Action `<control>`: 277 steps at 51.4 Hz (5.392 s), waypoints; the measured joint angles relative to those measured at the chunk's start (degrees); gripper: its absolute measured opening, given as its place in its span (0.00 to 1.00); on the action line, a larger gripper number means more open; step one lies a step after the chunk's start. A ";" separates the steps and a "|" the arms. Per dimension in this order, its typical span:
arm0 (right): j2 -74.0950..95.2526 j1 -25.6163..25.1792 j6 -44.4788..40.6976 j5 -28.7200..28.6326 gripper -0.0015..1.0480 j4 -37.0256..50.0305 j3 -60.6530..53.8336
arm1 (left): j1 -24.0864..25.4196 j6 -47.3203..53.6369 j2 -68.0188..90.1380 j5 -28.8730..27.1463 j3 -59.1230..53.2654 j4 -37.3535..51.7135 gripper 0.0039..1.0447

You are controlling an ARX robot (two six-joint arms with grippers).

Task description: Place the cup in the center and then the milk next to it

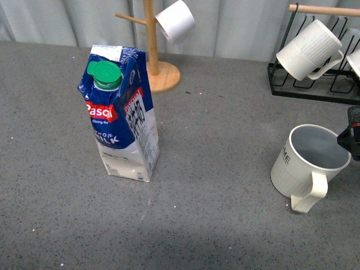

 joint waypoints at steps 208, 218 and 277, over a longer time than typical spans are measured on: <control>-43.01 -0.46 0.92 0.35 0.01 44.04 -36.48 | 0.00 0.00 0.00 0.00 0.00 0.00 0.94; -51.10 -0.48 0.92 0.33 0.01 37.42 -37.88 | 0.00 0.00 0.00 -0.02 0.00 0.00 0.94; -85.66 -0.48 0.94 0.17 0.01 5.14 -38.71 | 0.00 0.00 0.00 -0.02 0.00 0.00 0.94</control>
